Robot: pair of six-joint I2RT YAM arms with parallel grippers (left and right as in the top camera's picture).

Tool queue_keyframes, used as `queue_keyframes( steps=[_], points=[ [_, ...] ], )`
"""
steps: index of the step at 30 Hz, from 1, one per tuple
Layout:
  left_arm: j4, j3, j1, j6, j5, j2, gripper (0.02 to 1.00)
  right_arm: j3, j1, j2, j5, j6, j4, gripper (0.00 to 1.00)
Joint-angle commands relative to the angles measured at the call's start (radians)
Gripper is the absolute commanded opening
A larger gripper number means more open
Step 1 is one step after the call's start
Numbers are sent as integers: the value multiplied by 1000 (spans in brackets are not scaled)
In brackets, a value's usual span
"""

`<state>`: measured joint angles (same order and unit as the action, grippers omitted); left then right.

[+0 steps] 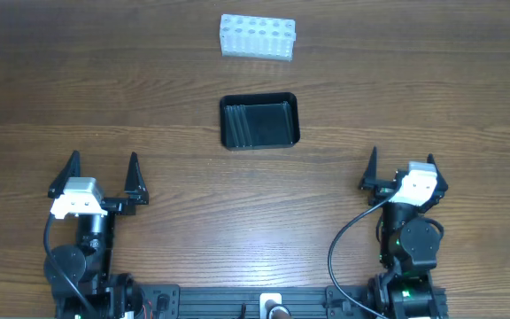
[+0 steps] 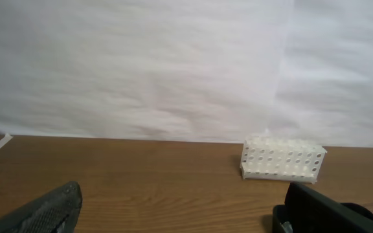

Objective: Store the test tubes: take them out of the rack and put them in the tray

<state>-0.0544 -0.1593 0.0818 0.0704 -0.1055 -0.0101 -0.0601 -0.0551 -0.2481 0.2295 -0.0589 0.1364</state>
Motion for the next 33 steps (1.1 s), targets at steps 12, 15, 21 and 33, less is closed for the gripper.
queue_keyframes(
  steps=[12,15,21,33],
  points=[
    [5,7,5,-14,-11,7,998,55,-12,243,31,-36,-96,991],
    [5,7,5,-14,-11,7,998,55,-12,243,33,-36,-119,993],
    [5,7,5,-14,-11,7,998,55,-12,243,55,-9,-185,993],
    [5,7,5,-14,-11,7,998,55,-12,243,48,90,-183,991]
  ],
)
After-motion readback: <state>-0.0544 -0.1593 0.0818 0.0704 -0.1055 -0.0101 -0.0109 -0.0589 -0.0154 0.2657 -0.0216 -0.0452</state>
